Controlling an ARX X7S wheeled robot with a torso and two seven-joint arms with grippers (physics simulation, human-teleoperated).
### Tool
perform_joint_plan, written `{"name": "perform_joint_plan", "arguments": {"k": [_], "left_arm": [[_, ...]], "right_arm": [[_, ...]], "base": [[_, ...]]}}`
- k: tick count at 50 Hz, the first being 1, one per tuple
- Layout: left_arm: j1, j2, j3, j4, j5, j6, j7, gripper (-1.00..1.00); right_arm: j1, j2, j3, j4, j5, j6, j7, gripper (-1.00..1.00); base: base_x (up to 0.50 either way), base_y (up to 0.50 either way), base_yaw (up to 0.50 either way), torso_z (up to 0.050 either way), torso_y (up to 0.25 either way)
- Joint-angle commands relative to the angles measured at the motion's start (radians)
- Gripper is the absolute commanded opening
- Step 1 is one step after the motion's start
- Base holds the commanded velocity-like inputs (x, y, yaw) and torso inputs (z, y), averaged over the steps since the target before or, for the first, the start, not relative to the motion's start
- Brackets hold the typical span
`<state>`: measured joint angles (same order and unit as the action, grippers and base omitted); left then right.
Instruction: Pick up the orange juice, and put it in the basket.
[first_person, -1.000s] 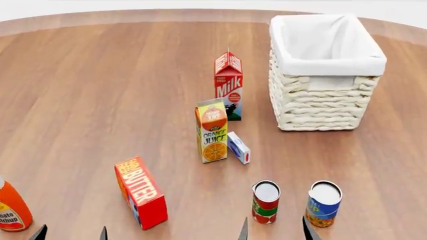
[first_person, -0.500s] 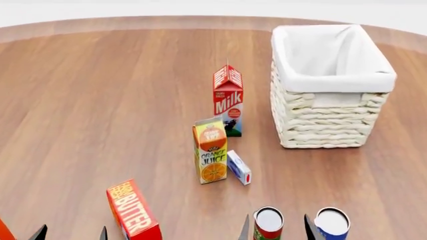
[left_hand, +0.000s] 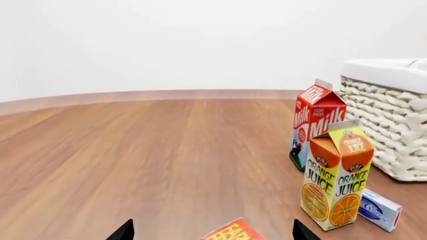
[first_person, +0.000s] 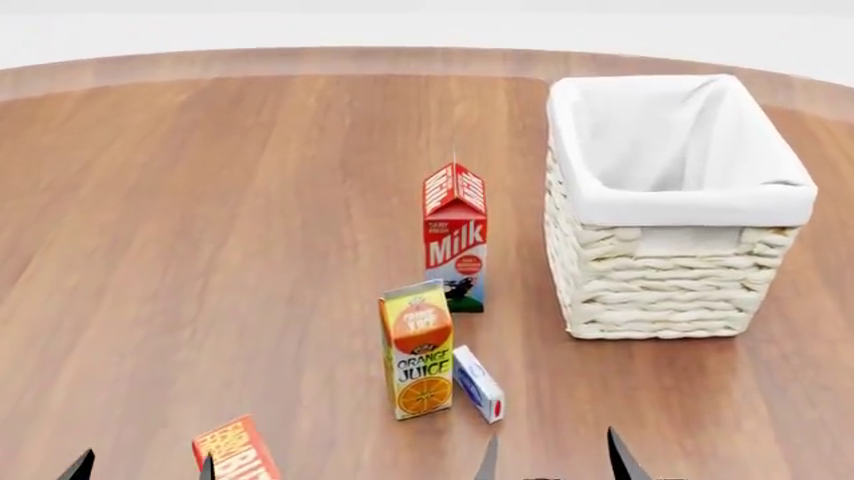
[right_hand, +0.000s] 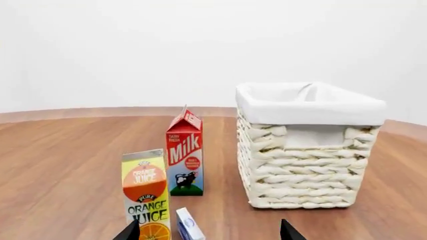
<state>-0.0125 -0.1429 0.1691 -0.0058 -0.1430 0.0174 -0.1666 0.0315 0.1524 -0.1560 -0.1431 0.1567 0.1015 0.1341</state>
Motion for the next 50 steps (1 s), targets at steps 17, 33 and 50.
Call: {"name": "perform_joint_plan", "arguments": {"k": [17,33,50], "left_arm": [[-0.003,-0.015,0.019,-0.001,-0.015,0.004,-0.018,1.0],[-0.004,-0.023,0.029,-0.002,-0.023,0.006,-0.027,1.0],[-0.006,-0.031,0.039,-0.003,-0.031,0.008,-0.037,1.0]], "right_arm": [[0.007,0.016,-0.017,-0.008,0.02,0.005,0.017,1.0],[0.011,0.024,-0.024,-0.005,0.032,0.002,0.025,1.0],[0.009,0.033,-0.032,-0.008,0.04,-0.002,0.035,1.0]], "base": [[0.22,0.0,0.0,0.0,0.0],[0.22,0.0,0.0,0.0,0.001],[0.22,0.0,0.0,0.0,0.0]]}}
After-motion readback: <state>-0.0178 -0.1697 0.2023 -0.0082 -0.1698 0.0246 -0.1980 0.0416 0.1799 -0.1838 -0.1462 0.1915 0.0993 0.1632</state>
